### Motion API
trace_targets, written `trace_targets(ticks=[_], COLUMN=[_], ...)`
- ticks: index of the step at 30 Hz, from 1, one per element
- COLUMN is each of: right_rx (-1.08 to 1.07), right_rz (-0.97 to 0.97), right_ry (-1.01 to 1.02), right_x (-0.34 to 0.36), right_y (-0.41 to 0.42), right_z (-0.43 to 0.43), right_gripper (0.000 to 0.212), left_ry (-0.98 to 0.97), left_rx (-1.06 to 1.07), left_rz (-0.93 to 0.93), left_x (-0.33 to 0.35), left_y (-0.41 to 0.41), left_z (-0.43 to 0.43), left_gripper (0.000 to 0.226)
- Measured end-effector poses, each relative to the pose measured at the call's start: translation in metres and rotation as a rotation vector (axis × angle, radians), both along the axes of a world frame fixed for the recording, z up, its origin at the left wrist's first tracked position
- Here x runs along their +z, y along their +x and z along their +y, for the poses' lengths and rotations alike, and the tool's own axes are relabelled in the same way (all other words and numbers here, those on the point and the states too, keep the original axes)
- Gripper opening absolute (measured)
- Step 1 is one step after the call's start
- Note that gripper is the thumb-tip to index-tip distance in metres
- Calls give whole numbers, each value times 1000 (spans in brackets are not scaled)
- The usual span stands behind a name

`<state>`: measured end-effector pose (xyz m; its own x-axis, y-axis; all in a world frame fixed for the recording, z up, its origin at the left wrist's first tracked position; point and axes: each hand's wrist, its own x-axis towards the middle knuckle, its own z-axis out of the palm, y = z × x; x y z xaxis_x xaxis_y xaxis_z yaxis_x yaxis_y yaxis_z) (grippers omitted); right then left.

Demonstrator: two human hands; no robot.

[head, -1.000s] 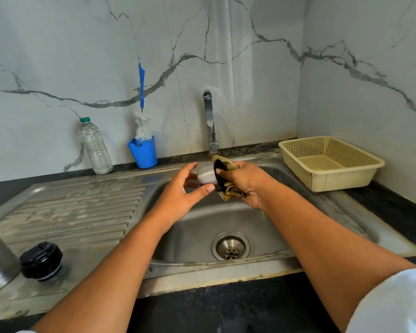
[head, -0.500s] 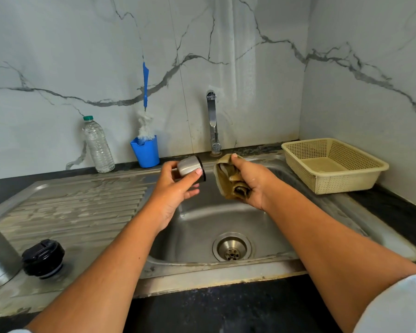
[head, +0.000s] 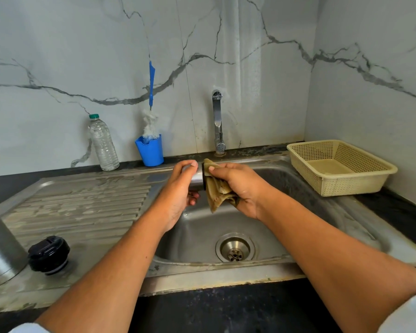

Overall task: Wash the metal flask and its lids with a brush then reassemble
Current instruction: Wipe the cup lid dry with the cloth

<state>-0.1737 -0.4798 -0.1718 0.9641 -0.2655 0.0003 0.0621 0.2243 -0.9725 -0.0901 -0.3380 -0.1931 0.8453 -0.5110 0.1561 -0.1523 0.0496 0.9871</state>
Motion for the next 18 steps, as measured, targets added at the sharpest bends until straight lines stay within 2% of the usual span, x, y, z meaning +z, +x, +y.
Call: trace_targets(ticks=[2, 4, 6, 8, 11, 14, 16, 18], right_rx=[100, 221, 304, 310, 306, 228, 124, 70], right_rz=[5, -28, -77, -127, -156, -198, -215, -207], right_ry=[86, 141, 34, -212, -615, -1174, -1544, -1794], right_x=[5, 9, 8, 6, 4, -4, -4, -2], right_y=[-7, -13, -14, -13, -9, -4, -6, -8], right_z=[7, 14, 23, 29, 30, 25, 26, 31], right_gripper=[22, 34, 37, 33, 40, 36, 45, 60], left_ry=[-32, -46, -68, -103, -107, -3, 51, 88], left_rx=[25, 37, 38, 52, 104, 138, 127, 122], left_rz=[15, 39, 78, 98, 113, 157, 231, 306], left_x=[0, 2, 4, 7, 9, 10, 11, 14], left_y=[2, 5, 5, 5, 3, 2, 2, 2], left_z=[1, 3, 6, 7, 7, 8, 11, 14], left_gripper=[32, 47, 55, 48, 34, 33, 34, 34])
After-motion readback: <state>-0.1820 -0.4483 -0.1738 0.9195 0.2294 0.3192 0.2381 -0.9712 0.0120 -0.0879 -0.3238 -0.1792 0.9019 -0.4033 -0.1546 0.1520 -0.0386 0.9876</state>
